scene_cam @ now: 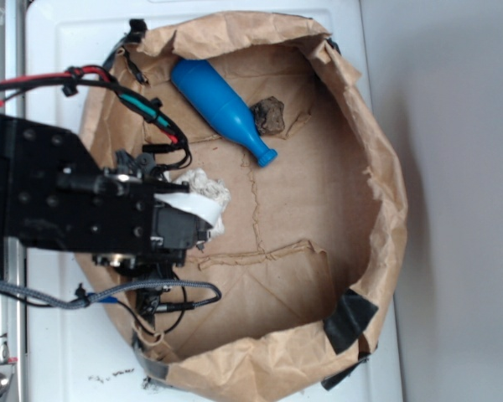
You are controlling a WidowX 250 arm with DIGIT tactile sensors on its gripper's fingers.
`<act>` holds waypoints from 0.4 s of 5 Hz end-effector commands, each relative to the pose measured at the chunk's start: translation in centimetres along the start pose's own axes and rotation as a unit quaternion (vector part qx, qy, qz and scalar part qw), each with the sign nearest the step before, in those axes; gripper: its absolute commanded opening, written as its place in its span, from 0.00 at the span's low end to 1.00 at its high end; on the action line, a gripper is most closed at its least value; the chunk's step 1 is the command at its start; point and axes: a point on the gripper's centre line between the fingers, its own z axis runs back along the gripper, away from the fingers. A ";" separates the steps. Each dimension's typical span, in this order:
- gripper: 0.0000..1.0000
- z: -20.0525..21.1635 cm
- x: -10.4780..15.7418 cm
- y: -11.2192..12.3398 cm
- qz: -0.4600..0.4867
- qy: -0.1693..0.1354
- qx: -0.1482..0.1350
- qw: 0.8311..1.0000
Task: Grab the white paper.
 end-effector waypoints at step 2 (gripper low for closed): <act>0.00 2.9 -1.2 -0.3 0.022 -0.019 -0.023 0.999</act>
